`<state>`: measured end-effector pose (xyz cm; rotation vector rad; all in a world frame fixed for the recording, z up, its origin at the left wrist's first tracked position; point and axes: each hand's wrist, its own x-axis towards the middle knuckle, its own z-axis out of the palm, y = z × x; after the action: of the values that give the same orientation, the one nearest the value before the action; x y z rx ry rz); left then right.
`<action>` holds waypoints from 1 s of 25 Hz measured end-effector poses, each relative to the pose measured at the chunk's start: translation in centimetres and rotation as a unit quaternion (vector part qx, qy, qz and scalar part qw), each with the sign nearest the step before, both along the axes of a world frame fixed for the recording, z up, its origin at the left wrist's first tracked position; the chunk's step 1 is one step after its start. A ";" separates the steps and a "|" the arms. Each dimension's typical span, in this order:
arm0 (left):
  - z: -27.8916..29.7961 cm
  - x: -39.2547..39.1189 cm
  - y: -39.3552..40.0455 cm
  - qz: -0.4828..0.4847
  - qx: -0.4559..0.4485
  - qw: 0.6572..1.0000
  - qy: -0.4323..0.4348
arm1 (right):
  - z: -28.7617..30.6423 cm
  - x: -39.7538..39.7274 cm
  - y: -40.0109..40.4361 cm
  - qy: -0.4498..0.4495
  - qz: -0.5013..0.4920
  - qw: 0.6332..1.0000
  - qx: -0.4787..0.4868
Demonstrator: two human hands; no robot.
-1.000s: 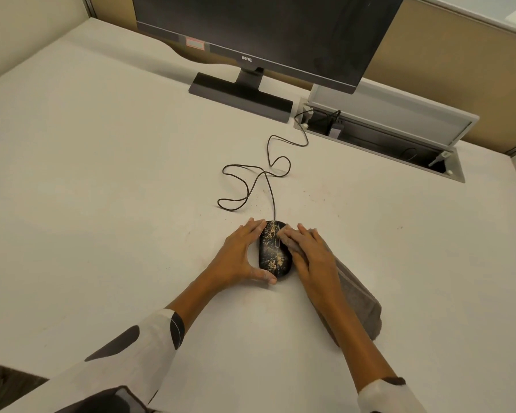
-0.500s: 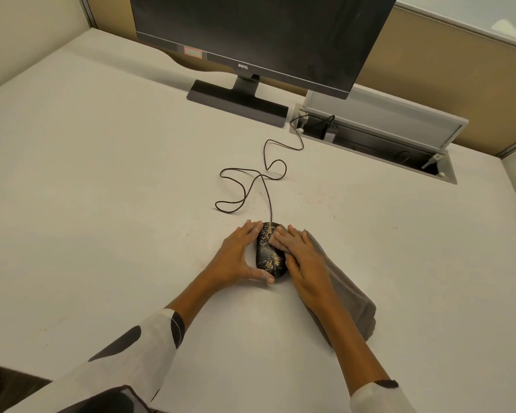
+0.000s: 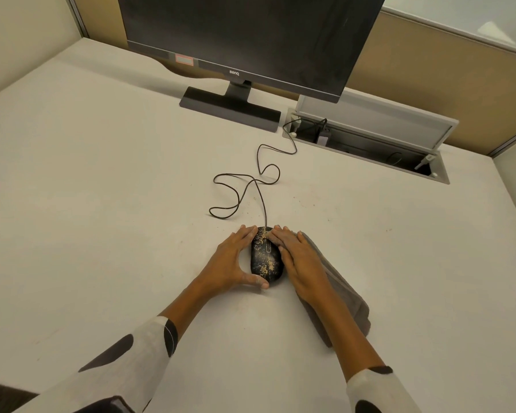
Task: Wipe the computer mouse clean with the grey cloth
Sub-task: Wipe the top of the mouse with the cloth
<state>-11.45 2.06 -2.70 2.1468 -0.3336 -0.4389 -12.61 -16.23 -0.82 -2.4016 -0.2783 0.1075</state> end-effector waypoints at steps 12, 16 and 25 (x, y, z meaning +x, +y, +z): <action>0.1 0.0 -0.3 0.003 0.006 1.000 -0.007 | 0.1 -3.1 0.6 -0.049 0.007 0.998 0.034; 0.3 0.0 -0.2 0.006 0.006 1.000 0.004 | -0.5 -5.4 0.1 -0.055 0.032 0.998 0.007; 0.1 0.0 -0.1 0.010 -0.008 1.000 0.009 | 0.9 1.0 0.1 0.020 0.011 1.000 0.001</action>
<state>-11.45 1.99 -2.60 2.1280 -0.3028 -0.4430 -11.61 -16.13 0.10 -2.3912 -0.2870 0.1651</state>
